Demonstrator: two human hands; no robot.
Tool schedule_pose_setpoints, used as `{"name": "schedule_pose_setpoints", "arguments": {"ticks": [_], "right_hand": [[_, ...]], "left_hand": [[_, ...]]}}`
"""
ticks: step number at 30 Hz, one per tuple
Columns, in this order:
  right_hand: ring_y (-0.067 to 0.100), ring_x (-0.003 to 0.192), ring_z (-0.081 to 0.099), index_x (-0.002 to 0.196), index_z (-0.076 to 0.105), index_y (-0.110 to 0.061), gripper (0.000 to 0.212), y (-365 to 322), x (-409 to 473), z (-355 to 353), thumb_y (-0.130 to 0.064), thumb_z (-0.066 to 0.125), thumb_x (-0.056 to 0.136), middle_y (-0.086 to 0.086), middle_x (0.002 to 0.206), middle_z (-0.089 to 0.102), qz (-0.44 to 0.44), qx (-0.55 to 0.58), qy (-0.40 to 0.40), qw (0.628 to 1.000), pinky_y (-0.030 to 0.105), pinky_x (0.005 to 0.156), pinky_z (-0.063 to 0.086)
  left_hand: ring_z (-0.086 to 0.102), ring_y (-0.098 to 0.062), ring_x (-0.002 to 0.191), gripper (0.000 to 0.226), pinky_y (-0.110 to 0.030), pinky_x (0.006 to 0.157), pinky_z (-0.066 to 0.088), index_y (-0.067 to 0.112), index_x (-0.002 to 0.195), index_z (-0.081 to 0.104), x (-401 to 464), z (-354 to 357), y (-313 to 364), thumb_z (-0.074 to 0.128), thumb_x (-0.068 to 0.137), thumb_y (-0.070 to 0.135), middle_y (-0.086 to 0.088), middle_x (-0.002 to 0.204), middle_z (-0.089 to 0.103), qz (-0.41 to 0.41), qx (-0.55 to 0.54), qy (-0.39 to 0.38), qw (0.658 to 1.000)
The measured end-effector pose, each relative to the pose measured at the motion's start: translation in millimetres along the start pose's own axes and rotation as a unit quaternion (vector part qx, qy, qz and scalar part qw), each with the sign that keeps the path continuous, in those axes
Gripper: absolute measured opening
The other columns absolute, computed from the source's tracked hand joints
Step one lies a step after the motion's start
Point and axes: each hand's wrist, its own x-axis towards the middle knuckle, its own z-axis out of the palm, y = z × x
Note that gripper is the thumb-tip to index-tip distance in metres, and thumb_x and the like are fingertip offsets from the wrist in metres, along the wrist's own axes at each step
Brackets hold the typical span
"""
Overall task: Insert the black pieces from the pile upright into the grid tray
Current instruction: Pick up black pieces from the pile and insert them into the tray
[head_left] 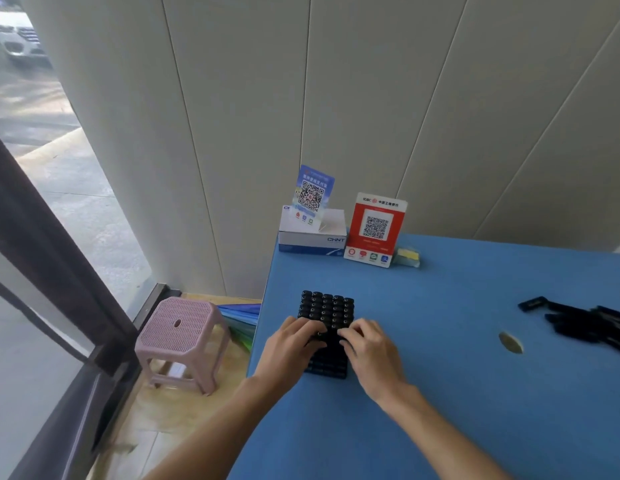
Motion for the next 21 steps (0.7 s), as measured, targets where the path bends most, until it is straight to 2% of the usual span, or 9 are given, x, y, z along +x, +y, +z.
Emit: {"name": "schedule_pose_setpoints", "arguments": {"ticks": [4, 7, 11, 13, 17, 21], "right_hand": [[0.017, 0.067, 0.056, 0.086, 0.071, -0.017, 0.027, -2, 2, 3, -0.008, 0.083, 0.064, -0.004, 0.076, 0.056, -0.017, -0.009, -0.004, 1.0, 0.027, 0.047, 0.048], [0.017, 0.067, 0.055, 0.094, 0.071, -0.02, 0.033, -2, 3, 6, -0.008, 0.083, 0.065, -0.004, 0.075, 0.053, -0.014, -0.006, -0.014, 1.0, 0.027, 0.045, 0.048], [0.016, 0.067, 0.053, 0.106, 0.068, -0.022, 0.043, 2, 1, 7, -0.01, 0.081, 0.067, -0.004, 0.074, 0.051, -0.016, 0.005, -0.025, 1.0, 0.026, 0.045, 0.047], [0.015, 0.069, 0.053, 0.109, 0.067, -0.021, 0.042, 4, 0, 8, -0.012, 0.08, 0.069, -0.004, 0.077, 0.052, -0.023, 0.004, -0.03, 0.999, 0.026, 0.048, 0.049], [0.014, 0.072, 0.056, 0.11, 0.064, -0.019, 0.041, 9, -1, 7, -0.014, 0.078, 0.071, -0.005, 0.082, 0.055, -0.019, 0.002, -0.025, 1.0, 0.025, 0.053, 0.051], [0.013, 0.072, 0.056, 0.104, 0.066, -0.019, 0.034, 15, -1, 5, -0.015, 0.078, 0.072, -0.005, 0.08, 0.055, -0.019, -0.005, -0.024, 1.0, 0.023, 0.051, 0.049]], "left_hand": [[0.049, -0.012, 0.084, 0.028, -0.026, 0.059, 0.049, 0.021, 0.096, 0.059, 5, 5, -2, 0.077, 0.074, 0.017, 0.007, 0.093, 0.062, 0.028, 0.006, 0.009, 1.0], [0.048, -0.012, 0.083, 0.028, -0.026, 0.065, 0.047, 0.023, 0.096, 0.059, 8, 7, -5, 0.077, 0.074, 0.019, 0.007, 0.094, 0.061, 0.028, 0.019, 0.013, 0.999], [0.047, -0.013, 0.085, 0.022, -0.02, 0.073, 0.033, 0.024, 0.094, 0.061, 11, 8, -6, 0.072, 0.075, 0.025, 0.006, 0.095, 0.06, 0.028, 0.048, 0.022, 0.998], [0.047, -0.013, 0.085, 0.021, -0.02, 0.074, 0.031, 0.024, 0.094, 0.062, 12, 8, -5, 0.072, 0.075, 0.026, 0.006, 0.094, 0.06, 0.03, 0.057, 0.027, 0.998], [0.049, -0.014, 0.086, 0.027, -0.02, 0.075, 0.03, 0.025, 0.094, 0.063, 13, 11, -6, 0.079, 0.072, 0.024, 0.006, 0.094, 0.061, 0.034, 0.067, 0.034, 0.997], [0.048, -0.013, 0.087, 0.029, -0.023, 0.076, 0.032, 0.024, 0.094, 0.062, 14, 13, -8, 0.08, 0.07, 0.023, 0.004, 0.093, 0.062, 0.054, 0.076, 0.05, 0.994]]}}
